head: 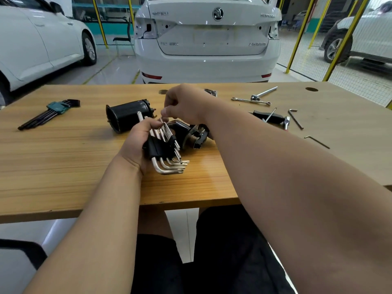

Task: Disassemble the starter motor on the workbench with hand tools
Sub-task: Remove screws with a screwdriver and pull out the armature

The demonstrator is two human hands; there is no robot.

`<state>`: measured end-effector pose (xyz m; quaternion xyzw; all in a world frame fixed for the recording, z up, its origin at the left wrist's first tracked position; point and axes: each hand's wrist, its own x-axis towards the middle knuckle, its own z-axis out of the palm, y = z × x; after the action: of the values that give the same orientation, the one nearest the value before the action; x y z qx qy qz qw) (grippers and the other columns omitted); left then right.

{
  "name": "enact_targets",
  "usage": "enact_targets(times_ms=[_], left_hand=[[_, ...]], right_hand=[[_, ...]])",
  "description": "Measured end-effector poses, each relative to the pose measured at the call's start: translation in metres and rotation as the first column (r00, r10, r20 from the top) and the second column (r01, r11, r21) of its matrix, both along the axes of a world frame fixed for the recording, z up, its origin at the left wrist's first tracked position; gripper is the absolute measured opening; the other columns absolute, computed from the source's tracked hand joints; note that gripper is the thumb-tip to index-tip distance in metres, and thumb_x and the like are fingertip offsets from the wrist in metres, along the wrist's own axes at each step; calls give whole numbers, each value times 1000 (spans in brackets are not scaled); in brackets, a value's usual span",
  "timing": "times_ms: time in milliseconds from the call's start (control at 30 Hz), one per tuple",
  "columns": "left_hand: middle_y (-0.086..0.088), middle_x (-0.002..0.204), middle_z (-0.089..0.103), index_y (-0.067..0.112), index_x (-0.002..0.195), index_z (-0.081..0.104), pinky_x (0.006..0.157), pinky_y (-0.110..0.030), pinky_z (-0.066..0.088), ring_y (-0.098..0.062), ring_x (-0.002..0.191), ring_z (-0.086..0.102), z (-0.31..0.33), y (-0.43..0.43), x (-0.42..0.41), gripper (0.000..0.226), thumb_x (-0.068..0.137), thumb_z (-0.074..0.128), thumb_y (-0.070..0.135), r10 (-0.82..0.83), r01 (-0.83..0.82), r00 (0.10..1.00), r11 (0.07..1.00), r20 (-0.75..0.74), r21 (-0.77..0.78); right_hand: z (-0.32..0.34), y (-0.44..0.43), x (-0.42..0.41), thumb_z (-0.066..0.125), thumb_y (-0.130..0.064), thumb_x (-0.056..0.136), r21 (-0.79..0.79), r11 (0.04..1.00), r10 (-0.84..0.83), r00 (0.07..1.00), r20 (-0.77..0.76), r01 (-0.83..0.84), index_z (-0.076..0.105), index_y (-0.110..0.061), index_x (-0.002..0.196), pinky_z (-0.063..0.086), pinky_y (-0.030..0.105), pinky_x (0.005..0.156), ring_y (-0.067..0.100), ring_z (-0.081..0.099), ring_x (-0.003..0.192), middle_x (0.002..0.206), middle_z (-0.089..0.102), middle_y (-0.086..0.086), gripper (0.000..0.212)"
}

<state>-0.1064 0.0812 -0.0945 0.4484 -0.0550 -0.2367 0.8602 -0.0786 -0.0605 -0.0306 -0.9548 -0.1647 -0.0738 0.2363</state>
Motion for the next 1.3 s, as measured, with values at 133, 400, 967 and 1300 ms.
enact_targets(times_ms=[133,400,967,1300], left_hand=[[-2,67,55,9,100,47,50,-31,55,-16,49,57,-12,-3,-17,40,69,67,23,-311,301,947,947,79,115],[2,68,52,20,116,52,58,-32,52,-14,52,55,-12,2,2,50,70,71,22,-35,43,997,993,75,-107],[-3,77,64,13,102,66,72,-34,56,-20,80,65,31,-113,-5,30,73,60,13,91,-126,937,989,338,83],[-5,137,45,25,141,45,99,-39,39,-23,125,42,42,-136,25,60,87,63,45,-202,-746,591,230,781,624]], right_hand=[[22,-20,19,57,-29,97,138,967,-221,975,30,215,56,-19,93,32,19,52,4,48,68,75,52,-10,11],[33,-73,-16,52,-18,97,935,347,29,996,-88,72,63,-5,91,56,30,59,20,72,72,75,73,2,18],[-50,-128,-81,64,-54,79,716,688,253,884,-394,122,68,-18,101,39,20,46,8,54,54,72,67,-2,42],[-56,-217,-73,67,-50,84,717,356,-602,734,-315,599,64,-12,68,31,21,37,17,42,42,53,56,2,41]])
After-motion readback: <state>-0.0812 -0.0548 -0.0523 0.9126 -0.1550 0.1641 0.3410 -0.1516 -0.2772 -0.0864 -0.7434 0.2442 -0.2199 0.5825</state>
